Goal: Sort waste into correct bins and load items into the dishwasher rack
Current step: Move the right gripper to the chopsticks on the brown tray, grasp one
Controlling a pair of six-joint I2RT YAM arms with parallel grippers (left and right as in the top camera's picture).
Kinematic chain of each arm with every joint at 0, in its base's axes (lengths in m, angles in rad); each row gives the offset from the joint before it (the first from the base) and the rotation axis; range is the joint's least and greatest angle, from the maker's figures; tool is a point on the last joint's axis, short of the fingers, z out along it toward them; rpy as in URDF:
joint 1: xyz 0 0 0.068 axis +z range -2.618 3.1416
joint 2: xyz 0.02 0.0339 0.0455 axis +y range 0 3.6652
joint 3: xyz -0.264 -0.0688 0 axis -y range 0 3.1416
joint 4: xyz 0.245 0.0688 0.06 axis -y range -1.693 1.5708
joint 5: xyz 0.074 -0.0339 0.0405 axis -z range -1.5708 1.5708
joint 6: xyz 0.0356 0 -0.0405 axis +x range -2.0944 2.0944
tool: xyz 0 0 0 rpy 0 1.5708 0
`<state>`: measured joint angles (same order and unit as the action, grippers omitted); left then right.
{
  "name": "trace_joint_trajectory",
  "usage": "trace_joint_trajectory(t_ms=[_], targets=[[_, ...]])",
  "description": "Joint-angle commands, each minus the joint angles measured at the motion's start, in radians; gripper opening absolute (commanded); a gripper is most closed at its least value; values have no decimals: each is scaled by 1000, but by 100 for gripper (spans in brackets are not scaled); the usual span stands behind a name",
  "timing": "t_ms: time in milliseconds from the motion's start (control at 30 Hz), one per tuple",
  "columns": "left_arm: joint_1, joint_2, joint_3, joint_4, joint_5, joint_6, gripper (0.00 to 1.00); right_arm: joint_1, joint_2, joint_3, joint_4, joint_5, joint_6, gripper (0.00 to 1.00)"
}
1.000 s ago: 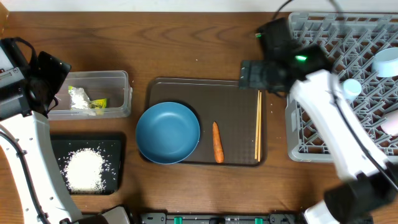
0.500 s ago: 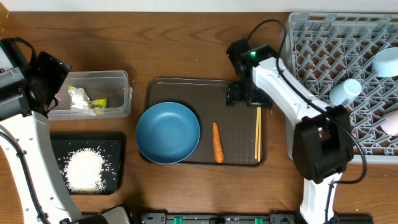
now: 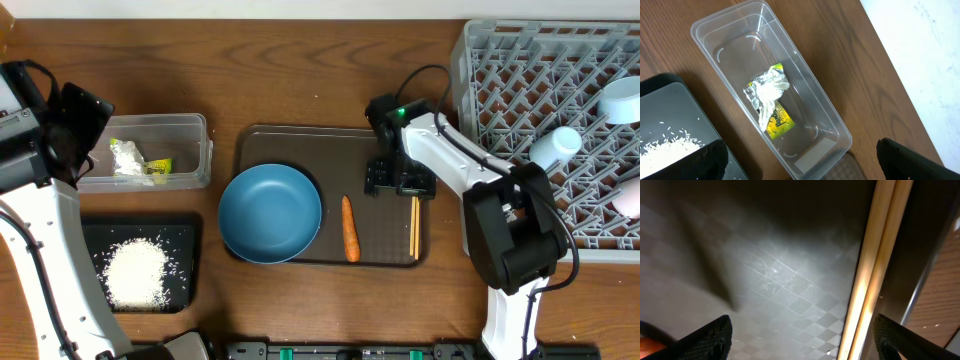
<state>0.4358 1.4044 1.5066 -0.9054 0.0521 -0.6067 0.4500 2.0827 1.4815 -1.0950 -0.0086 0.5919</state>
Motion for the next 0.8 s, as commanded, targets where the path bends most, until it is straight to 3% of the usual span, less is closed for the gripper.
trace_joint_trajectory(t_ms=[0,767], targets=[[2,0,-3,0,-11,-8,98,17,7,-14,5,-8,14,89],[2,0,-3,0,-11,-8,98,49,7,-38,37,19,25,93]])
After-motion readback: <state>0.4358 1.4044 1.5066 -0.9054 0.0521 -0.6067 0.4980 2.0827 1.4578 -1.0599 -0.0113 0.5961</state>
